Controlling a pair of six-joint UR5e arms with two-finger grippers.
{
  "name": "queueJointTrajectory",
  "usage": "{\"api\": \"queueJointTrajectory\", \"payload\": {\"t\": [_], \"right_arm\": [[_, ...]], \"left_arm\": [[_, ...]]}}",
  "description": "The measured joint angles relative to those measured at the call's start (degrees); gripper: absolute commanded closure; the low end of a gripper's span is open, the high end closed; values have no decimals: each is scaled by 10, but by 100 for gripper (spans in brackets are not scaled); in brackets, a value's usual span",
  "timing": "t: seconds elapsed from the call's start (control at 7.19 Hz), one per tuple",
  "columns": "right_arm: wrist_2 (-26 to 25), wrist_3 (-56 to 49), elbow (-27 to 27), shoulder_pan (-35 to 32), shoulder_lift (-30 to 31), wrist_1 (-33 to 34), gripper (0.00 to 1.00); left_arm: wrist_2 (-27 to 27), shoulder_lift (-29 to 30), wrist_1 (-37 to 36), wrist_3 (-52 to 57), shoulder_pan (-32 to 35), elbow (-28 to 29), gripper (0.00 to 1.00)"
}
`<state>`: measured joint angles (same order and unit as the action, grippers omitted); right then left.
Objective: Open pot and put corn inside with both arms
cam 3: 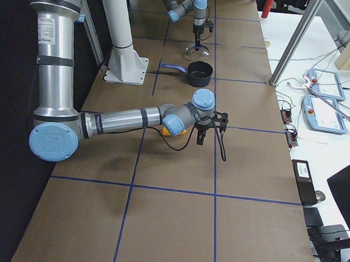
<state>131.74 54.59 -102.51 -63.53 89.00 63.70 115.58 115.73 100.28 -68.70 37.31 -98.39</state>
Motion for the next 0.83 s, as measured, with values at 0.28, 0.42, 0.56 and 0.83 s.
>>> {"api": "queueJointTrajectory", "payload": {"t": [0.28,0.42,0.56,0.83], "right_arm": [[-33,46,-22,43,-4,-1,0],[-41,55,-27,53,-4,-1,0],[-45,59,-29,58,-4,-1,0],[-49,63,-32,67,-4,0,0]], "left_arm": [[0,-8,1,1,-2,4,51],[0,-10,1,3,-3,4,1],[0,-11,1,5,-3,5,0],[0,-11,1,4,-3,1,0]]}}
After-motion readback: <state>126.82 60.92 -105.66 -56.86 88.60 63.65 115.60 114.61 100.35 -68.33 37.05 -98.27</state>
